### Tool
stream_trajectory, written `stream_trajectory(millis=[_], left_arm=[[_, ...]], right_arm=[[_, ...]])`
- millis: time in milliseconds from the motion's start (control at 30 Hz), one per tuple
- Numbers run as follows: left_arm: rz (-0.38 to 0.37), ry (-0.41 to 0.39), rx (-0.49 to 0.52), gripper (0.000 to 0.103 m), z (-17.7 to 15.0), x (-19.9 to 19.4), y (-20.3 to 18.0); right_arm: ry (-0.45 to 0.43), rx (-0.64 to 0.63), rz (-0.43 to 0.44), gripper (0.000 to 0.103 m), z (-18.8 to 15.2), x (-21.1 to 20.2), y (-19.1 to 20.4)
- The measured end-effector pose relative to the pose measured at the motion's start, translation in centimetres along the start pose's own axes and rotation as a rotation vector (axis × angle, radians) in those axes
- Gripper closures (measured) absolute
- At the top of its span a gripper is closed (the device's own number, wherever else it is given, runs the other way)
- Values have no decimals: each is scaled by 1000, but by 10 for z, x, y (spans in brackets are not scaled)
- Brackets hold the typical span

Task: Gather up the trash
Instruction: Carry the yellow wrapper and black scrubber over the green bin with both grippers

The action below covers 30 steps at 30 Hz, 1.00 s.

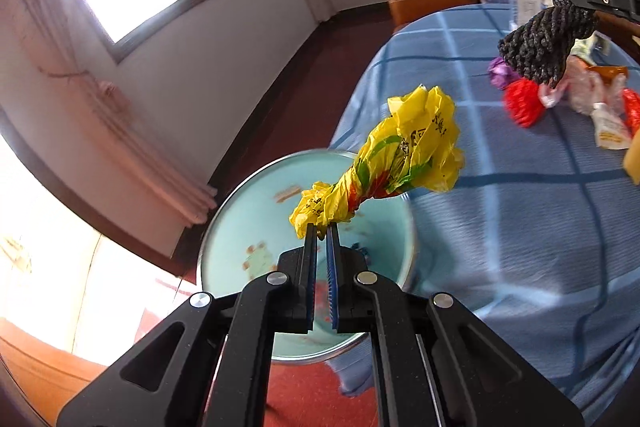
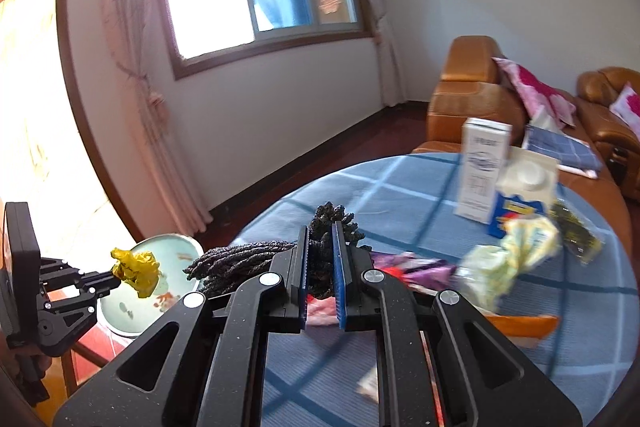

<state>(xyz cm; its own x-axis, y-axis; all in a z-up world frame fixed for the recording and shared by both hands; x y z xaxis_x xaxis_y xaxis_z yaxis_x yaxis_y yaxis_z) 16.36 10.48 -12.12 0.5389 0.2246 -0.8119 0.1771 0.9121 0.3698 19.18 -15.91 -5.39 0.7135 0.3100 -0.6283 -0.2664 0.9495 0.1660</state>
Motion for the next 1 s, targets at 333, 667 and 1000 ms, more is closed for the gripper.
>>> stream_trajectory(millis=[333, 667, 1000], left_arm=[[47, 48, -68, 98, -24, 15, 46], [79, 72, -133, 98, -39, 23, 78], [113, 96, -169, 98, -49, 32, 97]], right_arm=[[42, -77, 39, 92, 6, 42, 55], [62, -143, 56, 92, 8, 66, 86], [88, -207, 59, 92, 6, 85, 108]])
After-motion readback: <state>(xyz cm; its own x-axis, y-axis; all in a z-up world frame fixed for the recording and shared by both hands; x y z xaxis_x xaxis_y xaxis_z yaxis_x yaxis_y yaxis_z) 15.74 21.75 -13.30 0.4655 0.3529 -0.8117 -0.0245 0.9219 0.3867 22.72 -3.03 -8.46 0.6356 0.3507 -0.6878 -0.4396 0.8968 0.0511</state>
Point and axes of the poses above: each gripper's, at about its wrist camera, not at the fingertips, and x roughly the way its jaws point, y to its left, z to its top, the point moved 10 cm from there along x, roughly the way its jaws point, and after that the axes turned 11 degrees about y, right-handed, at the moved point
